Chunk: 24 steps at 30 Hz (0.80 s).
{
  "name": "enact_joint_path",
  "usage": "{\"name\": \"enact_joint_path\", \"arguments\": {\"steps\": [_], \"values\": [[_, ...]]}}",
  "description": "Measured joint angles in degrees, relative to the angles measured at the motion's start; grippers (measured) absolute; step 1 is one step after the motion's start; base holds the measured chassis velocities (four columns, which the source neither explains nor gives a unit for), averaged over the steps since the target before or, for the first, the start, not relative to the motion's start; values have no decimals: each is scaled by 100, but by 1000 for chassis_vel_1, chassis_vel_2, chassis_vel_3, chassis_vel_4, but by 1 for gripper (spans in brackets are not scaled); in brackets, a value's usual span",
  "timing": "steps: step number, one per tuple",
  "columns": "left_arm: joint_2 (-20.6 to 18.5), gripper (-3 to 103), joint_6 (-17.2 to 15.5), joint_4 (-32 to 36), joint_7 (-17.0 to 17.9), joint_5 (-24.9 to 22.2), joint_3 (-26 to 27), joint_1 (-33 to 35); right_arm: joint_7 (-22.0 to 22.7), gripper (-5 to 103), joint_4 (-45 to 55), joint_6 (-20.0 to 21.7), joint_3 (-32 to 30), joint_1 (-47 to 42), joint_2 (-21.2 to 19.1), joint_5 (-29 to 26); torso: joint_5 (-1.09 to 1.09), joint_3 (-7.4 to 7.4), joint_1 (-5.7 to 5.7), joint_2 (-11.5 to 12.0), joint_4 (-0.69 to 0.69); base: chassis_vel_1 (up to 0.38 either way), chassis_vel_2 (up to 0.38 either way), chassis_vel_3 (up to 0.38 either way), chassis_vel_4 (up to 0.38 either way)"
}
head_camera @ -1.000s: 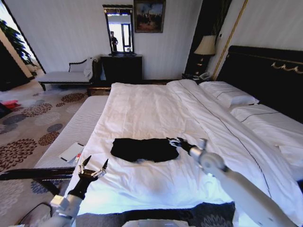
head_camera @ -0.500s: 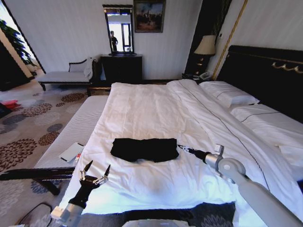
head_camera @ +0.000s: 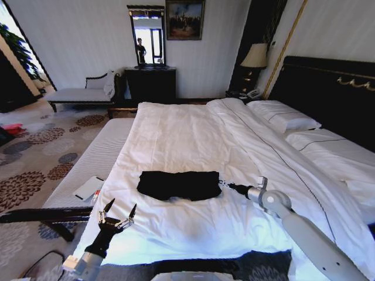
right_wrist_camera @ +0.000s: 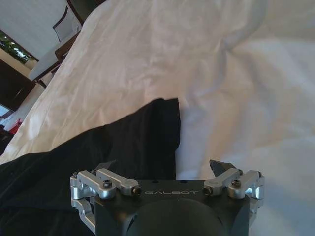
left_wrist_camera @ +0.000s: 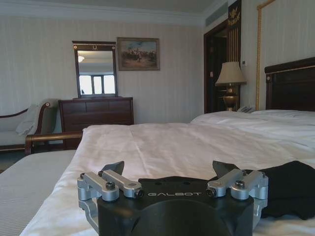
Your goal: Fold the clothes on the bed.
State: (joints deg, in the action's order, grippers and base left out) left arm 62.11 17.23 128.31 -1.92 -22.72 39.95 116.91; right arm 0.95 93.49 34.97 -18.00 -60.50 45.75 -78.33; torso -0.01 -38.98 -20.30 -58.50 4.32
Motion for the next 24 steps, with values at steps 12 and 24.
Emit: {"name": "enact_joint_path", "arguments": {"steps": [12, 24], "values": [[-3, 100, -5, -1, 1, -8, 1, -3, -2, 100, -191, 26, 151, 113, 394, 20, 0, 0, 0, 0, 0, 0, 0, 0, 0], [-3, 100, -8, -2, 2, -10, 0, -4, 73, 100, -256, 6, 352, 244, 540, 35, 0, 0, 0, 0, 0, 0, 0, 0, 0]]}}
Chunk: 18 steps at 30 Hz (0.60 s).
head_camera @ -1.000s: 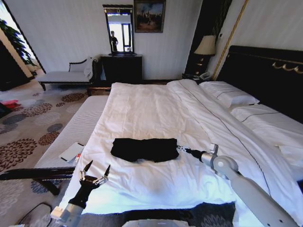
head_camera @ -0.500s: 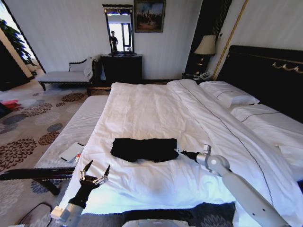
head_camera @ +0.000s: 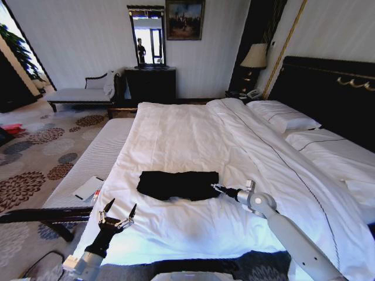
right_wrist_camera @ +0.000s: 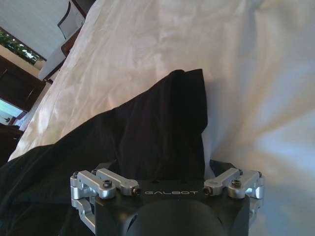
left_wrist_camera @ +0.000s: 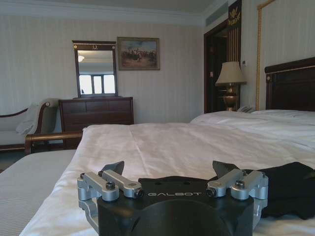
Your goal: Fold the clothes on the bed.
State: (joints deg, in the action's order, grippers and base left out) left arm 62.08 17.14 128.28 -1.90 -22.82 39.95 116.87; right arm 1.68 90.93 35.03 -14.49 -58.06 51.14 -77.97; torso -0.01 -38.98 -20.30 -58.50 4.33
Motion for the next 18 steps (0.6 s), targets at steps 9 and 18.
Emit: {"name": "enact_joint_path", "arguments": {"steps": [9, 18], "values": [[0, 100, -2, 0, 2, 0, 0, -1, 61, 101, -69, -8, 260, 265, 97, 18, 0, 0, 0, 0, -1, 0, 0, 0, 0], [0, 100, -2, 0, 3, 0, 0, -1, 107, 70, -85, -63, 306, 286, 121, 98, 1, 0, 0, 0, 0, 0, 0, 0, 0]]}}
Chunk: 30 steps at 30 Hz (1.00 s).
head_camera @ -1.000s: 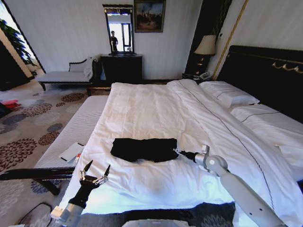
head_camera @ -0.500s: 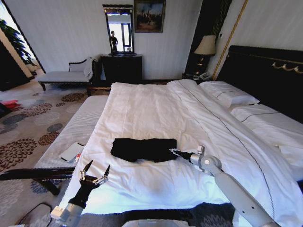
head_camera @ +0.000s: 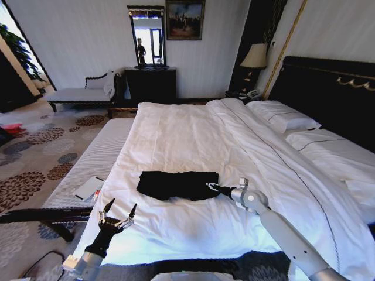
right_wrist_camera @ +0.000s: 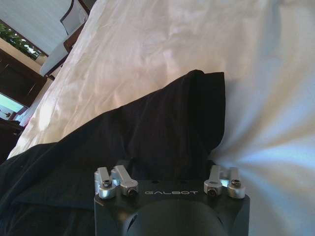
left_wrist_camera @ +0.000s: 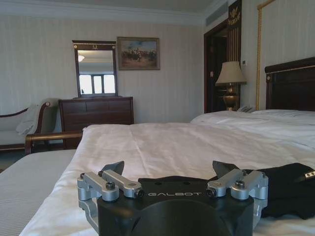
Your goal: Fold the clothes on the bed.
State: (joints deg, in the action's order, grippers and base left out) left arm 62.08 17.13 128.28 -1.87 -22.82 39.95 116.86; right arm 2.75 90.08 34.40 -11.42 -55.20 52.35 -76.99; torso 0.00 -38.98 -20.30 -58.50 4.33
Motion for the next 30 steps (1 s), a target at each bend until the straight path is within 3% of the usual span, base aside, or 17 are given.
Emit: {"name": "enact_joint_path", "arguments": {"steps": [4, 6, 7, 9, 12, 19, 30], "values": [[0, 100, 0, 0, 0, 0, 0, 0, 0, 65, 28, -16, -2, -5, -1, 4, 0, 0, 0, 0, 0, 0, 0, 0, 0], [0, 100, 0, 0, 0, 0, 0, 0, 6, 48, 65, -34, -1, -6, -6, 14, 0, 0, 0, 0, 0, 0, 0, 0, 0], [0, 100, 0, 0, 0, 0, 0, 0, 8, 48, 80, -38, -2, -8, -10, 19, 0, 0, 0, 0, -1, 0, 0, 0, 0], [0, 100, 0, 0, 0, 0, 0, 0, 9, 37, 132, -47, -7, -19, -26, 29, 0, 0, 0, 0, -1, 0, 0, 0, 0], [0, 100, 0, 0, 0, 0, 0, 0, 15, 32, 183, -52, -10, -32, -40, 42, 0, 0, 0, 0, -1, 0, 0, 0, 0], [0, 100, -1, 0, 0, 0, 0, 0, 50, 6, 278, -79, -13, -63, -68, 66, 0, 0, 0, 0, -1, 0, 0, 0, 0], [0, 100, -1, 0, 0, 0, 0, 0, 121, 5, 473, -130, -106, -111, -127, 22, 0, 0, 0, 0, -1, 0, 0, 0, 0]]}}
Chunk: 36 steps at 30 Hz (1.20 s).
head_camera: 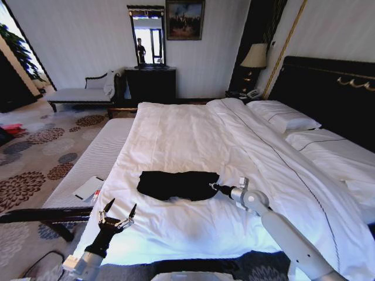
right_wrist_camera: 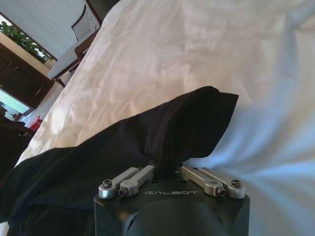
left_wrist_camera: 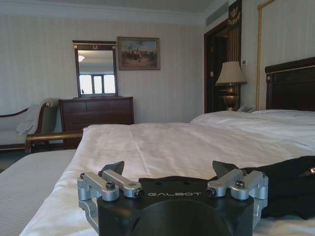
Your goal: Fold the clothes on the bed.
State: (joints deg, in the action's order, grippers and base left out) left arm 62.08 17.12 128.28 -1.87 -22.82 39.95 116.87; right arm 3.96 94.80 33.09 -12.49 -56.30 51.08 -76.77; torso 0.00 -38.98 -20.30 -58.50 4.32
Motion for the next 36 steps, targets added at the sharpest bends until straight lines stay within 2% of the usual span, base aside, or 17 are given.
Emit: {"name": "enact_joint_path", "arguments": {"steps": [8, 10, 16, 19, 24, 28, 36], "values": [[0, 100, 0, 0, 1, 0, 0, 0, 27, 5, 212, 57, -233, -39, -210, -81, 0, 0, 0, 0, -1, 0, 0, 0, 0], [0, 100, 0, 0, 1, 0, 0, -1, 4, 5, 288, 68, -410, -91, -429, -44, 0, 0, 0, 0, 1, 0, 0, 0, 0], [0, 100, 0, 0, 1, 0, 0, 0, -62, 5, 290, 75, -654, -128, -760, -45, 0, 0, 0, 0, 1, 0, 0, 0, 0], [0, 100, 0, 0, 1, 0, 0, 0, -151, 5, 112, 71, -854, -127, -1140, -39, 0, 0, 0, 0, 1, 0, 0, 0, 0], [0, 100, 0, 0, 1, 0, 0, 0, -264, 5, -163, 31, -1023, -129, -1471, 5, 1, 0, 0, 0, 0, 0, 0, 0, 0], [0, 100, -1, 0, 0, 0, 0, 0, -360, 5, -515, -65, -1107, -149, -1660, 242, 1, 0, 0, 0, 1, 0, 0, 0, 0], [0, 100, -1, 0, 1, 0, 0, 0, -404, 5, -647, -160, -1175, -205, -1717, 451, 1, 0, 0, 0, 1, 0, 0, 0, 0]]}}
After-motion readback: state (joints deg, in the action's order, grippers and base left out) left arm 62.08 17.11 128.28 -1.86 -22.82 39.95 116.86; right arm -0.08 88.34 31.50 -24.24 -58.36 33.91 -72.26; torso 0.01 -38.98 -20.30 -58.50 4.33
